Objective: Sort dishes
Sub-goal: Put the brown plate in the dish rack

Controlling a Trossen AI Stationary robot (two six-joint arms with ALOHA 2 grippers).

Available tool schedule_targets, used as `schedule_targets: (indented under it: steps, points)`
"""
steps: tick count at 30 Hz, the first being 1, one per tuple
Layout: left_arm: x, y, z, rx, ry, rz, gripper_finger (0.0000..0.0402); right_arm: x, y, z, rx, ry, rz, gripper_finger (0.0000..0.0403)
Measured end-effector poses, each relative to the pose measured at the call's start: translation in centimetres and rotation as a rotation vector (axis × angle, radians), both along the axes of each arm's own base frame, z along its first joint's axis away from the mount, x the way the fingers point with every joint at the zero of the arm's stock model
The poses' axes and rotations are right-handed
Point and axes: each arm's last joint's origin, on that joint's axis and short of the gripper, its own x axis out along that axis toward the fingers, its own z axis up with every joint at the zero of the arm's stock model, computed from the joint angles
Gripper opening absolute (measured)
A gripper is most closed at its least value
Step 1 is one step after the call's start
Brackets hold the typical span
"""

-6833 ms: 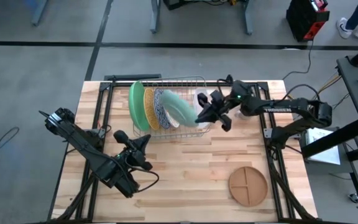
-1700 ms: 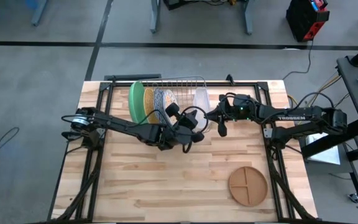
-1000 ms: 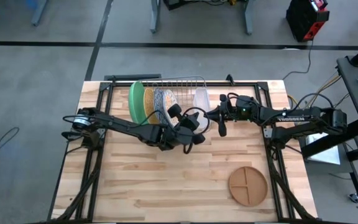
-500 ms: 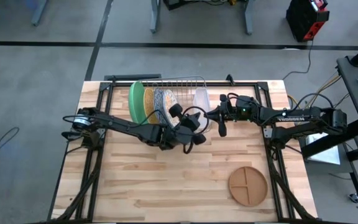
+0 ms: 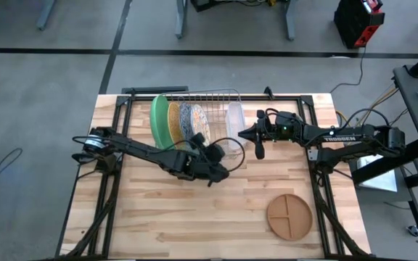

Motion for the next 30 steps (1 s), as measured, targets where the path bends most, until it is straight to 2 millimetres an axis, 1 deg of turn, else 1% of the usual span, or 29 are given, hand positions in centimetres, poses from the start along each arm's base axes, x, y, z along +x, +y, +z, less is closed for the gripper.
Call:
schedule_targets:
  steps: [3, 9, 13, 17, 21, 25, 27, 30]
  points:
    - [-0.2, -0.1, -0.3, -0.036, -0.012, 0.033, 0.0, 0.0, 0.0, 0.0, 0.001, 0.002, 0.0, 0.0019]
    - [-0.5, -0.7, 0.7, -0.043, -0.01, 0.042, 0.0, -0.1, 0.0, -0.3, 0.0, 0.015, 0.001, 0.0018]
    - [-0.1, -1.0, 2.3, -0.032, -0.035, 0.025, 0.0, -0.1, 0.0, -0.2, -0.001, 0.013, 0.001, 0.0018]
    - [0.2, -0.9, 4.4, 0.06, -0.031, 0.016, 0.0, -0.1, 0.0, -0.2, -0.002, 0.013, 0.001, 0.0018]
    - [-0.1, -0.6, 6.4, 0.12, 0.018, 0.014, 0.0, -0.1, 0.0, -0.2, -0.002, 0.013, 0.001, 0.0018]
    - [-0.4, -0.5, 7.3, 0.127, 0.037, 0.02, 0.0, -0.1, 0.0, -0.2, -0.002, 0.013, 0.001, 0.0018]
    - [-0.2, -0.6, 7.8, 0.122, 0.006, 0.02, 0.0, -0.1, 0.0, -0.2, -0.001, 0.013, 0.001, 0.0018]
    - [0.3, -1.2, 8.4, 0.097, -0.048, -0.028, 0.0, -0.4, 0.1, 0.0, 0.011, 0.013, -0.002, 0.0018]
